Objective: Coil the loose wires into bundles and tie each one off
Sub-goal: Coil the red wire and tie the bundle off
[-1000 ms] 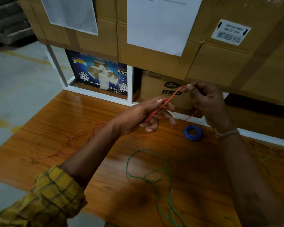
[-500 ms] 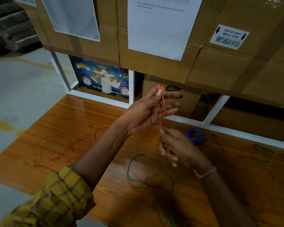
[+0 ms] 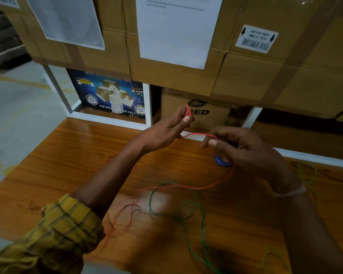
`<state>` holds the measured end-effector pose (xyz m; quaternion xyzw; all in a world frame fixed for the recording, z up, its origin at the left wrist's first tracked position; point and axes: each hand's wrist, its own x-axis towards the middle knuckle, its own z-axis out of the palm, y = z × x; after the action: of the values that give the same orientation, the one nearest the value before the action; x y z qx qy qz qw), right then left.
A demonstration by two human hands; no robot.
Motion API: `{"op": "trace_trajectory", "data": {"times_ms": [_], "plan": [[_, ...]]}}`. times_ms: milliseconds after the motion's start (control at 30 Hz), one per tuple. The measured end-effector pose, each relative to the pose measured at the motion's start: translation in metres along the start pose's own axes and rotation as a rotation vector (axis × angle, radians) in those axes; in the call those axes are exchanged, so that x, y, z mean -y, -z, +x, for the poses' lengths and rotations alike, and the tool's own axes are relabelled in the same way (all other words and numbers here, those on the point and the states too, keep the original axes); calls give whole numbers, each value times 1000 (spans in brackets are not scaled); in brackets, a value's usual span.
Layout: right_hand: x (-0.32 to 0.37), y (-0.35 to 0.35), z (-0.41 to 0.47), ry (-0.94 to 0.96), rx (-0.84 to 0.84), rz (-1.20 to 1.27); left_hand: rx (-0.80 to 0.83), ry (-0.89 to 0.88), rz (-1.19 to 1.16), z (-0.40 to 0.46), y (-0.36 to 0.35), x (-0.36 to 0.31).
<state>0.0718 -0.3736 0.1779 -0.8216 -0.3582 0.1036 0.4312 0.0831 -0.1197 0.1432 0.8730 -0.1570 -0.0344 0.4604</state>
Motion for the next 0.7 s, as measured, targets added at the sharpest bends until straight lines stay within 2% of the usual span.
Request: {"op": "trace_trajectory", "data": {"times_ms": [133,300,500,633,700], "plan": [[8,15,9,44,-105,86,104,33,-68,-8,-3,-4],[-8,36,27,44,-196,293,162,-8,-475,-19,-11,-6],[-48,13,55,-71,-430,177,292,-79,-922,-25,-12,-6],[-78,-34,50,-248,-306,176,305,-107,-1193,-25,-11,-9],[-84,-63,41,-272,-208,137,277,-138,-1261,-22,-8,-9]]}}
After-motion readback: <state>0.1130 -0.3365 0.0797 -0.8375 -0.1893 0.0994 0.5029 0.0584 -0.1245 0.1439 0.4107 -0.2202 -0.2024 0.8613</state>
